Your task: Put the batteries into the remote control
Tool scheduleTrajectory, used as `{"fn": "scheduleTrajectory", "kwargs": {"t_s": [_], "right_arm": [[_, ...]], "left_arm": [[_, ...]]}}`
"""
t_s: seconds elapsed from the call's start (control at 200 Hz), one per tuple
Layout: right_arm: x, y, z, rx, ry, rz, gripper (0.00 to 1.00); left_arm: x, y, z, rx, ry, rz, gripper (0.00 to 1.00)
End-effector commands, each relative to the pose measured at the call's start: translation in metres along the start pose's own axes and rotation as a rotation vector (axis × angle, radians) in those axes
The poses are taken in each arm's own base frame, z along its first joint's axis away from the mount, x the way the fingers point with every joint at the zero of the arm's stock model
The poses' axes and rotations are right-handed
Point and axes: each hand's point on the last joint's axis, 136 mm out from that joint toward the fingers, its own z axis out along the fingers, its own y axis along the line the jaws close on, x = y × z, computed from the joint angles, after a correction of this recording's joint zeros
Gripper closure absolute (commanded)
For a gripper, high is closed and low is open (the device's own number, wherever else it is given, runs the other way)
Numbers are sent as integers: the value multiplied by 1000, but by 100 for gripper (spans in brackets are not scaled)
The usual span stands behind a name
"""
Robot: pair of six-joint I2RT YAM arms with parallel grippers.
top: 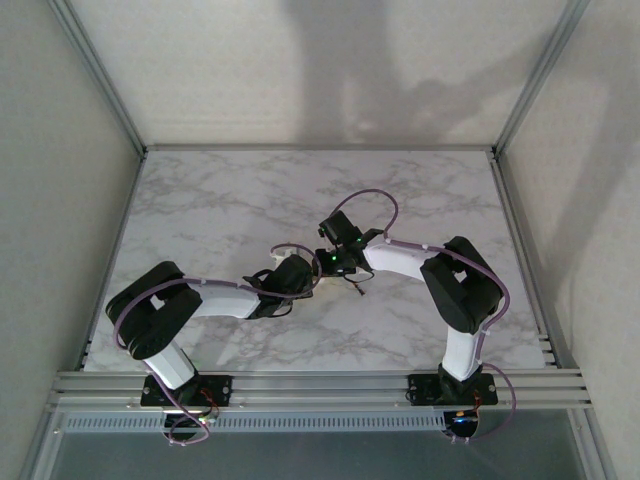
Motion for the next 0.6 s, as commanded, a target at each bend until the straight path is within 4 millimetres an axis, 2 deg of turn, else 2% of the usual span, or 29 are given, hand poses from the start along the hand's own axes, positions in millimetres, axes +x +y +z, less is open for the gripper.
{"fn": "scheduleTrajectory", "kwargs": {"t_s": [0.0, 0.416, 0.596], "right_arm": [[-5, 10, -9, -6, -32, -44, 79], [-7, 7, -15, 33, -53, -69, 81], [-4, 6, -11, 39, -44, -73, 83]], "left_arm": [[14, 4, -4, -8, 47, 24, 77], [14, 4, -3, -8, 49, 25, 78], [15, 3, -2, -7, 50, 24, 77]]}}
